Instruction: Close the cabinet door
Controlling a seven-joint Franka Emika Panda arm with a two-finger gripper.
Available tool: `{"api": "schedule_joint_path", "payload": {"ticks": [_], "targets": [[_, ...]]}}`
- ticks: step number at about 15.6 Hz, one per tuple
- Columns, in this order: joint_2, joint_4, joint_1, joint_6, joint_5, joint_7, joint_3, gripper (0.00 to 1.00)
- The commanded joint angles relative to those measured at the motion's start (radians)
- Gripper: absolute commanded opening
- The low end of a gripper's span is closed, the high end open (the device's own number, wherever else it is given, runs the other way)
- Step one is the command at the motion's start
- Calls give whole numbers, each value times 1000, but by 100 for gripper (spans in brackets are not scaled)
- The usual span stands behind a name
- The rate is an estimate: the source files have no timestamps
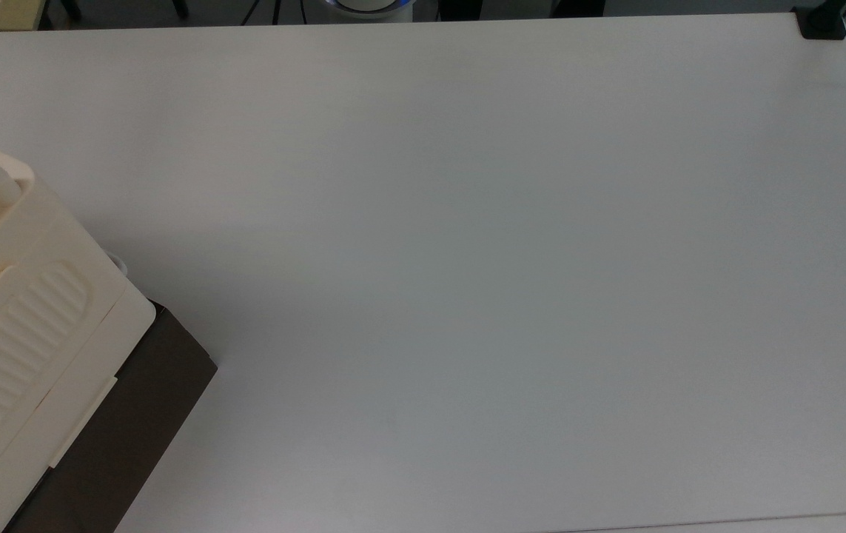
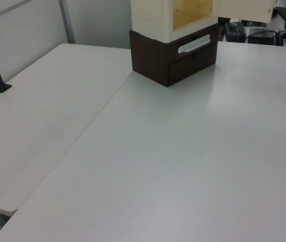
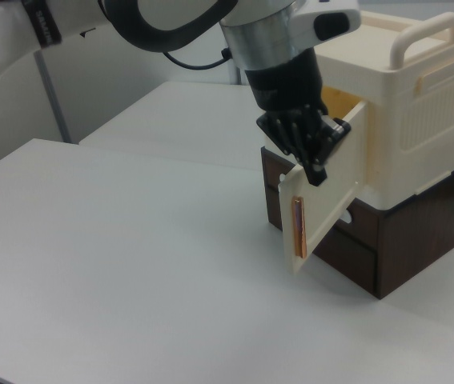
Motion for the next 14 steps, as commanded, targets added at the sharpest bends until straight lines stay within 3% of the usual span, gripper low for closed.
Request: {"api": "schedule_joint_path", "payload": {"ticks": [1,4,9,14], "targets": [[-14,-22,43,17,98,34,-6,0],[-14,-19,71,21,221,131,5,0],[-11,-29,120,60,226,196,8,0],[43,-48,184,214,229,244,18,0]]}}
